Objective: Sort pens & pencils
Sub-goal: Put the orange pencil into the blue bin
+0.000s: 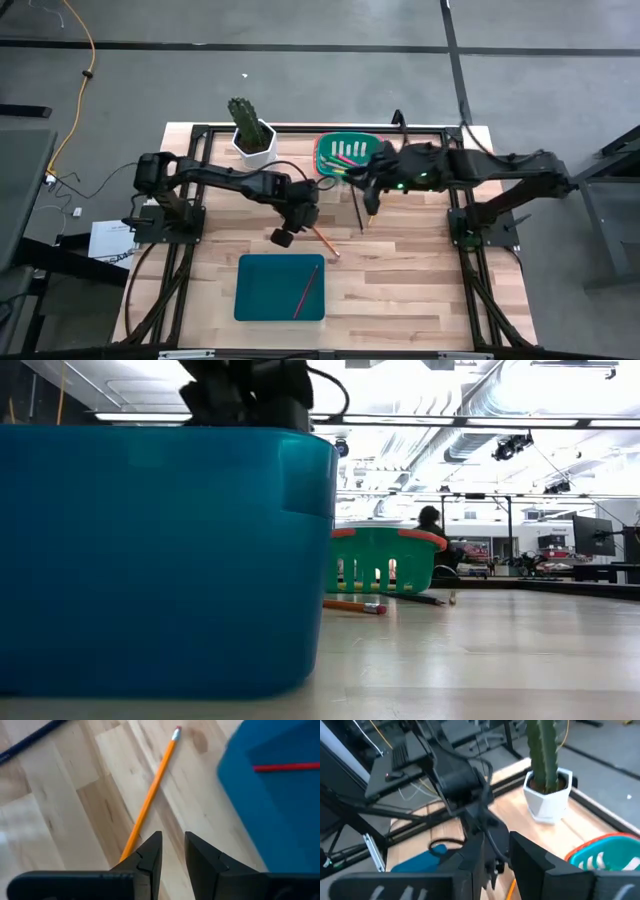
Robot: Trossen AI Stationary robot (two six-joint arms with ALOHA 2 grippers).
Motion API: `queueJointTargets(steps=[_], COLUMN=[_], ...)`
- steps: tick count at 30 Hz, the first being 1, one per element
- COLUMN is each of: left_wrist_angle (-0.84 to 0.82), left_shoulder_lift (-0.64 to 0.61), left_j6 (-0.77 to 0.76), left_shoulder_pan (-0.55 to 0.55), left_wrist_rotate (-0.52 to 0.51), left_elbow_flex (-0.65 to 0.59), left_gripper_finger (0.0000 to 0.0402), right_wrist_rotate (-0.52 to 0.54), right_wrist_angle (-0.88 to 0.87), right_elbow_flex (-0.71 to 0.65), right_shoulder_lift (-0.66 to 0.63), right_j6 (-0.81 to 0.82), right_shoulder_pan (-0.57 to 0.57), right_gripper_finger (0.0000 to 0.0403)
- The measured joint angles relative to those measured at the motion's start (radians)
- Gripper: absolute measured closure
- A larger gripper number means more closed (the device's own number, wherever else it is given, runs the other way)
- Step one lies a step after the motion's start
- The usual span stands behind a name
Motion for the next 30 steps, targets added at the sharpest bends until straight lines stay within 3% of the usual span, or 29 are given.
queueJointTargets(steps=[18,30], left_wrist_angle=[-0.054,-0.119], left_shoulder_lift=[0.155,0.222], left_j6=[0.142,0.277], left_shoulder_pan=[0.001,0.000], left_wrist_rotate=[-0.113,-0.116], left_elbow_flex=[0.140,0.209], left_gripper_finger=[0.0330,0.0330], right_wrist_rotate=[0.008,0.011], right_wrist_angle=[-0.081,-0.187], right_elbow_flex=[0.001,0.001], right_shoulder_lift=[-0.201,-0.234], right_j6=[-0.079,-0.077], right_shoulder_pan=[0.003,0.003], right_gripper_finger=[0.0320,0.0320])
